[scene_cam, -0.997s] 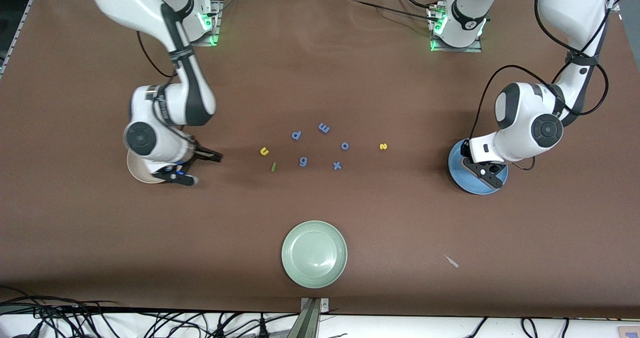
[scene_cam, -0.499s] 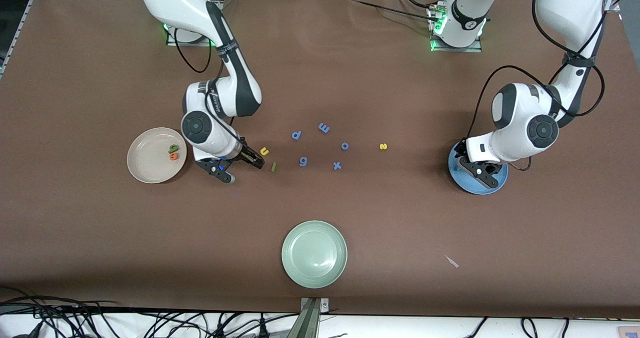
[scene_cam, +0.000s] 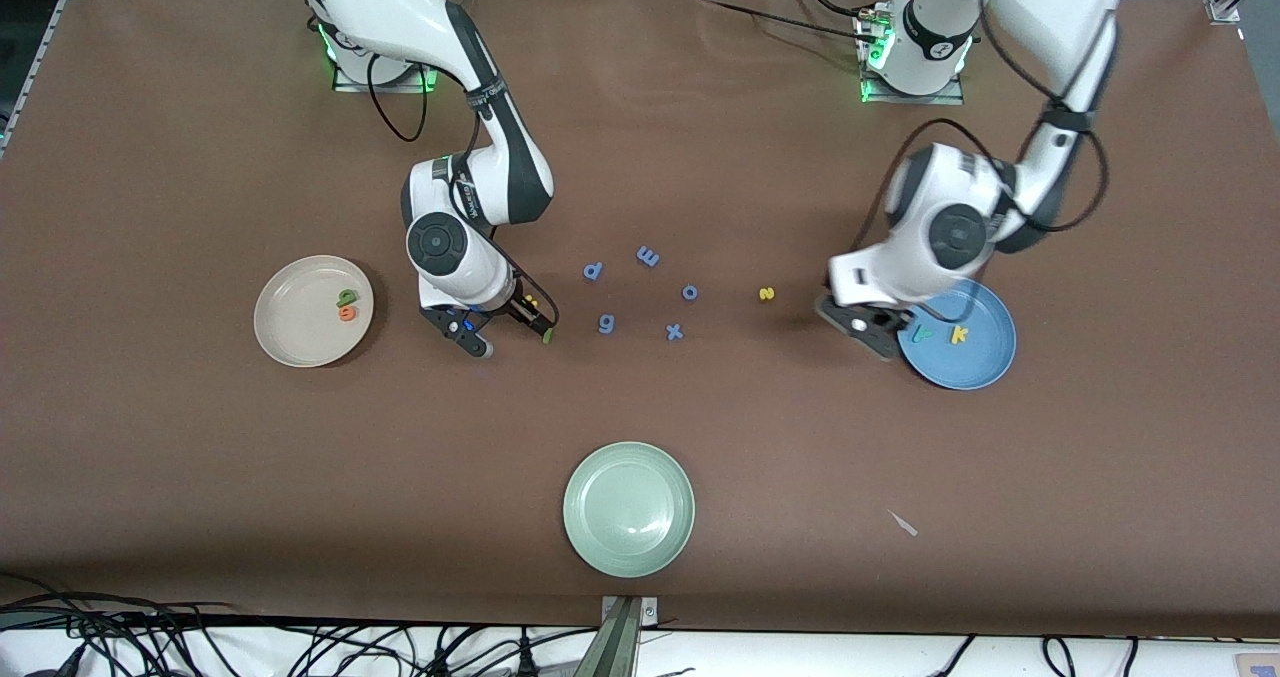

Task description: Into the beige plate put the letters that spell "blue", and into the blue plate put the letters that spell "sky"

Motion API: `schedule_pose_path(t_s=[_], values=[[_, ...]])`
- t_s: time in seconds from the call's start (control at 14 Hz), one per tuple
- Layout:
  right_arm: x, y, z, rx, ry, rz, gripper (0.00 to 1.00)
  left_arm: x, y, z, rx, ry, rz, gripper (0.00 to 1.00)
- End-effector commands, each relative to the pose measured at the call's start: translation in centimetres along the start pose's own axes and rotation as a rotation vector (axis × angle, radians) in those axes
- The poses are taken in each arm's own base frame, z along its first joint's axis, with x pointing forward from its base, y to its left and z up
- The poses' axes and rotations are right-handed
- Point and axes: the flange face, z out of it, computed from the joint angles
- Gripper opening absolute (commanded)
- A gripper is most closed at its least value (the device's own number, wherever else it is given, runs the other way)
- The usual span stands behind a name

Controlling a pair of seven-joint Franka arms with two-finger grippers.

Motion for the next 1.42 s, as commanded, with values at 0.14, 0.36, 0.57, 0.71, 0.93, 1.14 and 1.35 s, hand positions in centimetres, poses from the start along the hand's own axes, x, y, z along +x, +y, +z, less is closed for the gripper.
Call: schedule_pose_path(t_s=[0.14, 0.36, 0.57, 0.71, 0.93, 1.14, 1.35], values=[[-1.0, -0.7, 1.3, 0.006, 0.007, 0.01, 0.92, 0.8, 5.8, 4.1, 0.009, -0.036, -0.076, 0.61], [-1.0, -0.4, 1.7, -0.003, 0.006, 0.005, 0.57, 1.0, 6.3, 5.0, 0.01, -0.027, -0.07, 0.6], [-0.9, -0.4, 1.8, -0.001, 0.008, 0.003, 0.27, 2.3, 6.1, 5.8, 0.002, 0.004, -0.085, 0.6], [-1.1, -0.3, 2.2, -0.009, 0.006, -0.001, 0.05, 3.5, 7.0, 5.8, -0.045, 0.028, -0.134, 0.6], [-0.5, -0.5, 0.8, -0.009, -0.01, -0.045, 0.0, 3.6, 7.5, 6.1, -0.047, 0.04, -0.136, 0.62], [3.5, 2.3, -3.0, -0.071, -0.08, -0.158, 0.0, 3.6, 7.5, 6.4, -0.046, 0.038, -0.123, 0.62], [7.3, 6.2, -5.8, -0.129, -0.144, -0.268, 0.0, 3.5, 7.3, 6.4, -0.023, 0.035, -0.095, 0.61]])
